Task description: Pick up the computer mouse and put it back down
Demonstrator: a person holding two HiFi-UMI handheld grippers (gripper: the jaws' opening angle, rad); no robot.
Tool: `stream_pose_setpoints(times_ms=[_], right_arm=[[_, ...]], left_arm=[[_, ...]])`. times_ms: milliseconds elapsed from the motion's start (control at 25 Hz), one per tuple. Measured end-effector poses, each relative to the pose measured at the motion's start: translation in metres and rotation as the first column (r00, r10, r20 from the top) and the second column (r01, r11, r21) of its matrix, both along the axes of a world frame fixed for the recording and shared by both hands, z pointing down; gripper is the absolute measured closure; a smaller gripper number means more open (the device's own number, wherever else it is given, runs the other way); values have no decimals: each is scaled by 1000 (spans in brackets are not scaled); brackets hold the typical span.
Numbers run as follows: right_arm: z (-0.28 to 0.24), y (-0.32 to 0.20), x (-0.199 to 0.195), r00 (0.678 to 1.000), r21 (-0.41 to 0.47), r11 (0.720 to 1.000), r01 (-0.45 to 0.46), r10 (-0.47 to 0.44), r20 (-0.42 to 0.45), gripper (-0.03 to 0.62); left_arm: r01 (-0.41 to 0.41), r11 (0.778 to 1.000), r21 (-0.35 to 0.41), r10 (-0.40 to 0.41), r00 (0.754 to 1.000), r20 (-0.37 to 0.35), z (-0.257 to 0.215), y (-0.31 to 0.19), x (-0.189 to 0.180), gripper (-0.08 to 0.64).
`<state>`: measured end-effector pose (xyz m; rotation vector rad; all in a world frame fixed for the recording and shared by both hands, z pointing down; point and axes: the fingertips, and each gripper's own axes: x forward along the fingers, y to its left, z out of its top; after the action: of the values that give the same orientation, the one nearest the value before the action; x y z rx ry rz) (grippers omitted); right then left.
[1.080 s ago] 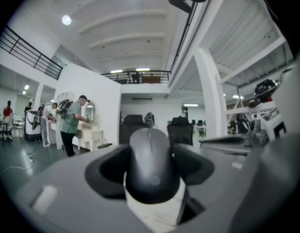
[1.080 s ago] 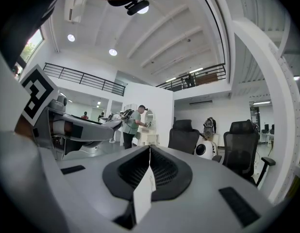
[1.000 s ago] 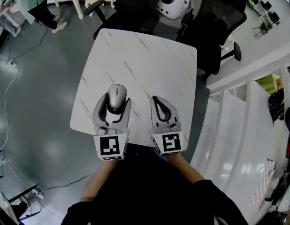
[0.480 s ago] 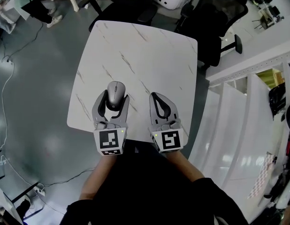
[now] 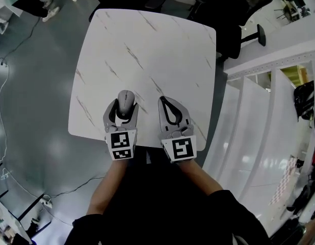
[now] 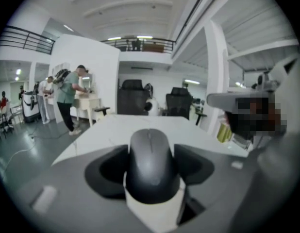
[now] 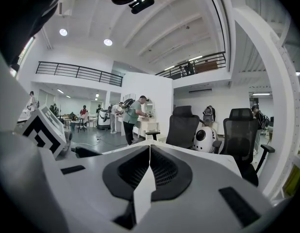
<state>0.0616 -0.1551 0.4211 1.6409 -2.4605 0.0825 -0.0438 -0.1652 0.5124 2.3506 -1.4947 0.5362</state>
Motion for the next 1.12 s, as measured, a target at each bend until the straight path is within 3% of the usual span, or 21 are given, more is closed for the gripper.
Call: stream_pose_setpoints(times_ms=[240, 560, 760, 1120], right_arm=[[24, 4, -6, 1000, -53, 999, 11, -12, -17, 572], [65, 17, -14, 997, -162, 986, 36, -48, -68, 572], [95, 34, -16, 994, -237, 970, 51, -73, -87, 572], [99, 44, -26, 991, -253, 963, 92, -115, -74, 573]], left_arm=[[9, 993, -119, -6, 1000, 24, 51, 11, -5, 262], [-6, 978, -208, 20, 998, 64, 91, 30, -6, 262], [-16, 970, -244, 34, 997, 70, 105, 40, -2, 262], [-28, 960, -279, 56, 994, 92, 117, 50, 2, 261]])
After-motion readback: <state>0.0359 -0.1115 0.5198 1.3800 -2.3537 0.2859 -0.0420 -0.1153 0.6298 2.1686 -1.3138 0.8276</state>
